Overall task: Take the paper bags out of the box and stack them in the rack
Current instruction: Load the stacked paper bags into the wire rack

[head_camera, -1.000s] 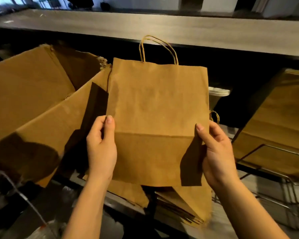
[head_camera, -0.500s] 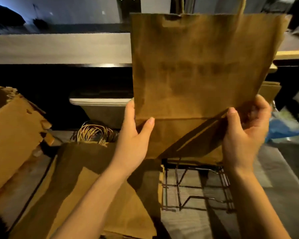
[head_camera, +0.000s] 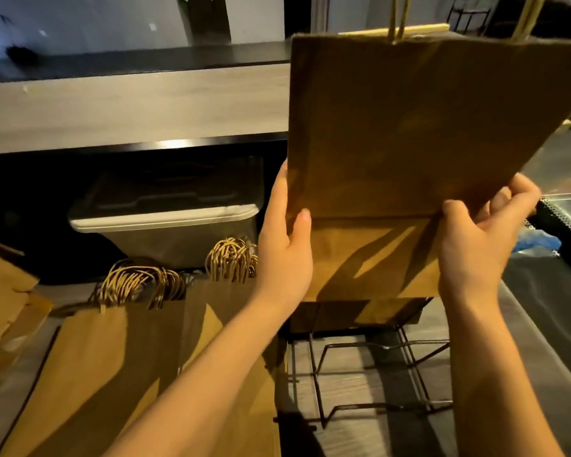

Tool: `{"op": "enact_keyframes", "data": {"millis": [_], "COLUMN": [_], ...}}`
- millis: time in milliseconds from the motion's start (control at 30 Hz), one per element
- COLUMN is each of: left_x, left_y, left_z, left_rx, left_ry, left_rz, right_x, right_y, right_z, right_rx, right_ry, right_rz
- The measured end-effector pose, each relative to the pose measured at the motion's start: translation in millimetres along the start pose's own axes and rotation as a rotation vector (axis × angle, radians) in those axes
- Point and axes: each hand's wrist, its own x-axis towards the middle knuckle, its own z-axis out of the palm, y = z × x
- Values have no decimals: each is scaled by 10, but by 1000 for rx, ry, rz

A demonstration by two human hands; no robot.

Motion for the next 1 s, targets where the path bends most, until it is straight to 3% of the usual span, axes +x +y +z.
{"op": "enact_keyframes", "data": {"millis": [200,333,467,600,900,1000], "left_x": [166,38,-130,-255,-389,-526], "left_y": [20,-197,-431,-558,-586,-614], "left_z": [2,45,62,99,37,-160], "left_rx": [-67,-24,16,14,-42,-17], "left_ry": [-9,-104,-94,-81,-142,-161], "left_rz": [-1,-68,-165,-297,-342,-317], "right_x": [108,-49,-208,-317,-730,-956], "right_y": [-31,138,329,418,314,102], "right_z": [107,88,-21,-106,-61,69], "right_rx": [-13,-137,-323,-523,-976,-959], "right_ry": [-5,-27,-59,-162,-405,-567], "right_rz": [-46,17,86,140,92,59]}}
